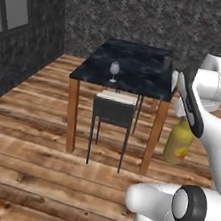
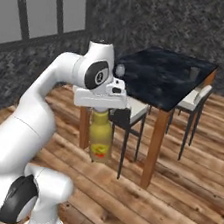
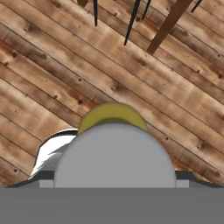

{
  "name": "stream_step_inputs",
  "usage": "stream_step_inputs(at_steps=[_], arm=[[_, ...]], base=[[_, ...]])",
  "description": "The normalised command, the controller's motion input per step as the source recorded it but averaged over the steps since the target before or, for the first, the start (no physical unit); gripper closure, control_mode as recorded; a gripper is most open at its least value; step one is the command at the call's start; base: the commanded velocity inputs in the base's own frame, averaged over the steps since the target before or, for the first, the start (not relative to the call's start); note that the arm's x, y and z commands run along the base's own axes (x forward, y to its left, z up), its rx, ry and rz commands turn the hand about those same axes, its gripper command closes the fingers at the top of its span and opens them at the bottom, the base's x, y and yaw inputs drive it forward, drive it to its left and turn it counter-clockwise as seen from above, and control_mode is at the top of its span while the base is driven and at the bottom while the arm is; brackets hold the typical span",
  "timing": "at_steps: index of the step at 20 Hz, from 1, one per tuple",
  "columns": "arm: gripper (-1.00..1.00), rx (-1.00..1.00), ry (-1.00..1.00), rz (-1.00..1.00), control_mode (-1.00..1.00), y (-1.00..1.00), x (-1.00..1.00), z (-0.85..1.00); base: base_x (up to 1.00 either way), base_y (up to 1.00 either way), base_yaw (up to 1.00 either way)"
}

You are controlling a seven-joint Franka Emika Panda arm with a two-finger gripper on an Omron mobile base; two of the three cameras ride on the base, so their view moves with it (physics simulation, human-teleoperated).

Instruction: There is a wine glass and glass cup on the dining counter. Place the wine bottle next to the wine glass and the juice bottle next to the glass cup.

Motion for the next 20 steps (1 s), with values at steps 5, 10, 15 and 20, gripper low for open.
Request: stream_step_inputs(at_steps=[5, 10, 15, 20], arm=[[1.00, 0.00, 0.00, 0.00, 1.00, 0.00, 0.00, 0.00], [1.00, 0.00, 0.00, 0.00, 1.00, 0.00, 0.00, 0.00], [1.00, 0.00, 0.00, 0.00, 1.00, 0.00, 0.00, 0.00], [1.00, 0.00, 0.00, 0.00, 1.00, 0.00, 0.00, 0.00]], base=[[0.78, -0.15, 0.07], [0.71, -0.30, 0.02], [0.67, -0.44, 0.00], [0.62, -0.48, 0.00]])
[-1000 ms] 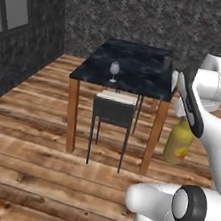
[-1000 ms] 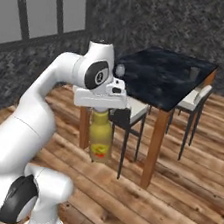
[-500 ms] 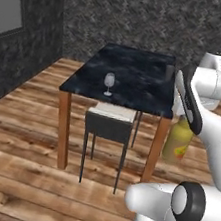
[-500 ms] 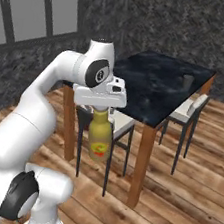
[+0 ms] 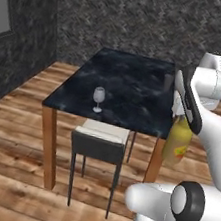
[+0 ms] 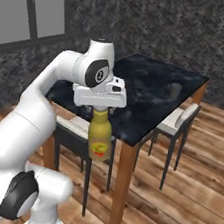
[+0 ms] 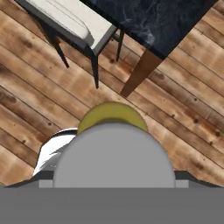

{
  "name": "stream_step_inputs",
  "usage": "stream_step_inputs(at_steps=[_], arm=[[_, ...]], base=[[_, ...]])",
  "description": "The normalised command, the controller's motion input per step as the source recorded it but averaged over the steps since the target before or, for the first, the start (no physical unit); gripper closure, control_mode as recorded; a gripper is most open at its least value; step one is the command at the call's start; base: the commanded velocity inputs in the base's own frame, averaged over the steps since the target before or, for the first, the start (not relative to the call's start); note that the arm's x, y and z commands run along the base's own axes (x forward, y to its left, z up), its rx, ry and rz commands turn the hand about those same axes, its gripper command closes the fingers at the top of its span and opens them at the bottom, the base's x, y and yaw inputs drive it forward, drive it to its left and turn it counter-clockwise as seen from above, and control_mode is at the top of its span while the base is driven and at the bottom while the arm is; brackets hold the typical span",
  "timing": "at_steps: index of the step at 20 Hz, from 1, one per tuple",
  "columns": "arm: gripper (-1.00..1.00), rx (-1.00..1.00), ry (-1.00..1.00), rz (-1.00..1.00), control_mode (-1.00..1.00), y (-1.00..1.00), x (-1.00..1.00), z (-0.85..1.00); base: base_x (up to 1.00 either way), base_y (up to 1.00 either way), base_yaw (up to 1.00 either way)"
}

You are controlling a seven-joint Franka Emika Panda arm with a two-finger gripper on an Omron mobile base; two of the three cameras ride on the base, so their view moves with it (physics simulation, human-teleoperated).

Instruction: There is a wine glass and glass cup on the dining counter. Place the wine bottle next to the wine glass and the juice bottle next to the glass cup.

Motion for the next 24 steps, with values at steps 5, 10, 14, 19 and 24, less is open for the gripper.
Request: stream_step_inputs(at_steps=[5, 10, 14, 19, 24], arm=[[1.00, 0.00, 0.00, 0.00, 1.00, 0.00, 0.00, 0.00], [1.00, 0.00, 0.00, 0.00, 1.00, 0.00, 0.00, 0.00], [1.00, 0.00, 0.00, 0.00, 1.00, 0.00, 0.00, 0.00], [1.00, 0.00, 0.00, 0.00, 1.00, 0.00, 0.00, 0.00], [1.00, 0.00, 0.00, 0.00, 1.00, 0.00, 0.00, 0.00]], base=[[0.56, -0.49, 0.02], [0.51, -0.46, 0.08], [0.32, -0.46, 0.20], [0.22, -0.44, 0.29], [0.06, -0.54, 0.24]])
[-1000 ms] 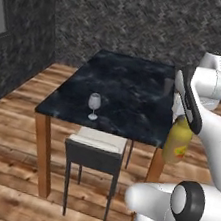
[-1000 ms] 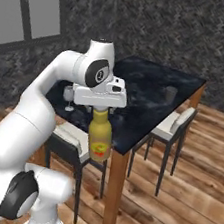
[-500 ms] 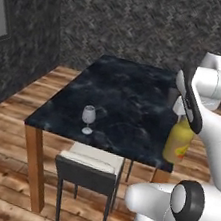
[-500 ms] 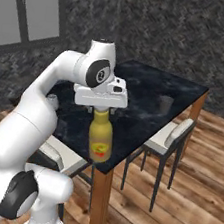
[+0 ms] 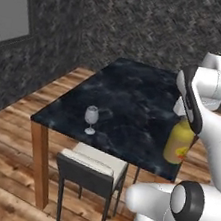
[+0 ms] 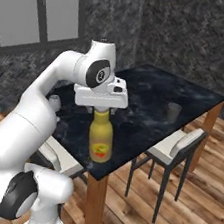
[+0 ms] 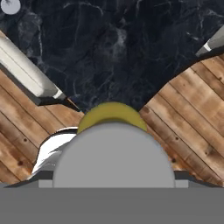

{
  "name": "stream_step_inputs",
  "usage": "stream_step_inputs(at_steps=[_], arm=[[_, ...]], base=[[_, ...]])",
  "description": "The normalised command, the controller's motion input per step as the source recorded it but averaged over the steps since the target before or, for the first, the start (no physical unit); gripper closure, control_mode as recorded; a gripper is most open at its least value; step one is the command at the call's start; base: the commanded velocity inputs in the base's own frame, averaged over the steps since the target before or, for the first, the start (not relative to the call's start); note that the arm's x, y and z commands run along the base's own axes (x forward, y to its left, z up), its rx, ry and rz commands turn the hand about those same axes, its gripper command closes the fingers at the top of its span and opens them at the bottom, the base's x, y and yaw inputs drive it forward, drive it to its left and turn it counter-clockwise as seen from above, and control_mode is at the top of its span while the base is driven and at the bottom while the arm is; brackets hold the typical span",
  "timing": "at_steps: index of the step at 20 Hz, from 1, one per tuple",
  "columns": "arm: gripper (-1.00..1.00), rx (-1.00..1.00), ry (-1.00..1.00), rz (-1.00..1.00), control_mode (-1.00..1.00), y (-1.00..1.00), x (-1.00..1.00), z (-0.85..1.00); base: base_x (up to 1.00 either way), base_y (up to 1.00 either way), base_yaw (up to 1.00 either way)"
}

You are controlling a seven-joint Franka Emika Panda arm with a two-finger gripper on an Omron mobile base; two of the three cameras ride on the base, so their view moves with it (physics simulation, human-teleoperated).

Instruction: There is a wine glass and glass cup on the dining counter. Place the wine bottle next to the wine glass and the juice bottle next to the glass cup.

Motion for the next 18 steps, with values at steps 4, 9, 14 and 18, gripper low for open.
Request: stream_step_inputs(at_steps=[4, 9, 14, 18], arm=[[1.00, 0.00, 0.00, 0.00, 1.00, 0.00, 0.00, 0.00], [1.00, 0.00, 0.00, 0.00, 1.00, 0.00, 0.00, 0.00], [1.00, 0.00, 0.00, 0.00, 1.00, 0.00, 0.00, 0.00], [1.00, 0.00, 0.00, 0.00, 1.00, 0.00, 0.00, 0.00]], base=[[0.00, -0.64, 0.13], [-0.01, -0.68, 0.10], [-0.01, -0.54, 0.26], [0.00, -0.44, 0.42]])
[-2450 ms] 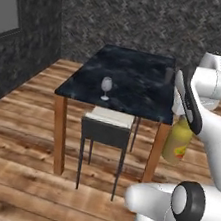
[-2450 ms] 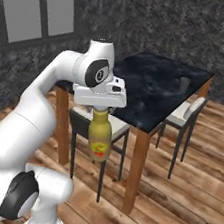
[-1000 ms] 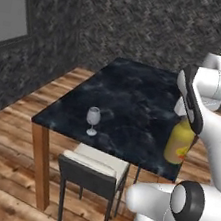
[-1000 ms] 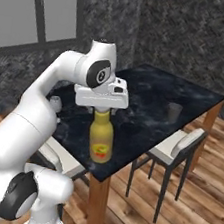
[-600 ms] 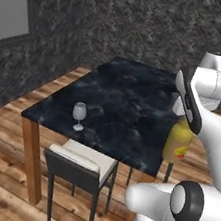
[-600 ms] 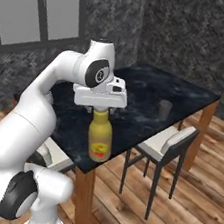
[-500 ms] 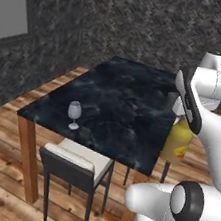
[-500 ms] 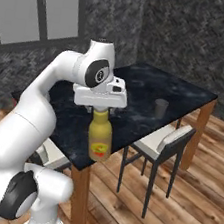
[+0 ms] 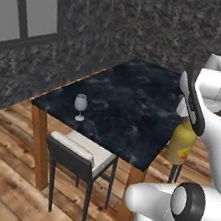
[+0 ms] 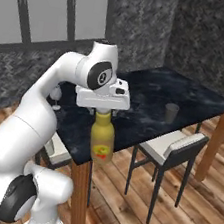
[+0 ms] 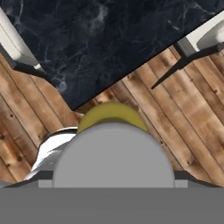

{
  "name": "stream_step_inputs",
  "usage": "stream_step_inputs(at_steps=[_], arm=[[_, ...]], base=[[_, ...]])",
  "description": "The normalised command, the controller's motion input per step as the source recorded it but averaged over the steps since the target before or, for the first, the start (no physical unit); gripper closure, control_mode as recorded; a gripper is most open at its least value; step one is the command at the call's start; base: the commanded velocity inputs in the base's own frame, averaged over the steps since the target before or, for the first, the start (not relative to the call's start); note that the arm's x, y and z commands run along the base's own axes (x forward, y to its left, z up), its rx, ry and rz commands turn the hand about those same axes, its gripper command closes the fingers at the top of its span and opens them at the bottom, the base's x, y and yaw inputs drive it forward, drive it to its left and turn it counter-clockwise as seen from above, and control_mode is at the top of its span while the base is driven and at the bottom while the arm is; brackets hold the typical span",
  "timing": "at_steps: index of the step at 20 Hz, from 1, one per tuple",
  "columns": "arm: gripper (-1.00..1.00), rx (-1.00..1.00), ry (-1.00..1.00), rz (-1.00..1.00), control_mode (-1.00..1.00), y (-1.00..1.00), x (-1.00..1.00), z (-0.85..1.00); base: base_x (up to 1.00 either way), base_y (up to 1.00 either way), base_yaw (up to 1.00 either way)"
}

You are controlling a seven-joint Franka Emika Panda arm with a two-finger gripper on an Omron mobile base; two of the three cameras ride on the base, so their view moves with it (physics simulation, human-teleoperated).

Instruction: There is a wine glass and glass cup on the dining counter. Place the wine bottle next to the wine glass and the juice bottle next to the glass cup.

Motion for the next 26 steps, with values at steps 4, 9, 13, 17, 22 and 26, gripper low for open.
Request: stream_step_inputs(at_steps=[4, 9, 13, 17, 22, 26], arm=[[1.00, 0.00, 0.00, 0.00, 1.00, 0.00, 0.00, 0.00], [1.00, 0.00, 0.00, 0.00, 1.00, 0.00, 0.00, 0.00], [1.00, 0.00, 0.00, 0.00, 1.00, 0.00, 0.00, 0.00], [1.00, 0.00, 0.00, 0.00, 1.00, 0.00, 0.00, 0.00], [1.00, 0.00, 0.00, 0.00, 1.00, 0.00, 0.00, 0.00], [1.00, 0.00, 0.00, 0.00, 1.00, 0.00, 0.00, 0.00]], base=[[0.00, -0.47, 0.38], [0.00, -0.50, 0.32], [0.00, -0.58, 0.23], [0.02, -0.60, 0.19], [0.07, -0.59, 0.16], [0.12, -0.58, 0.14]])
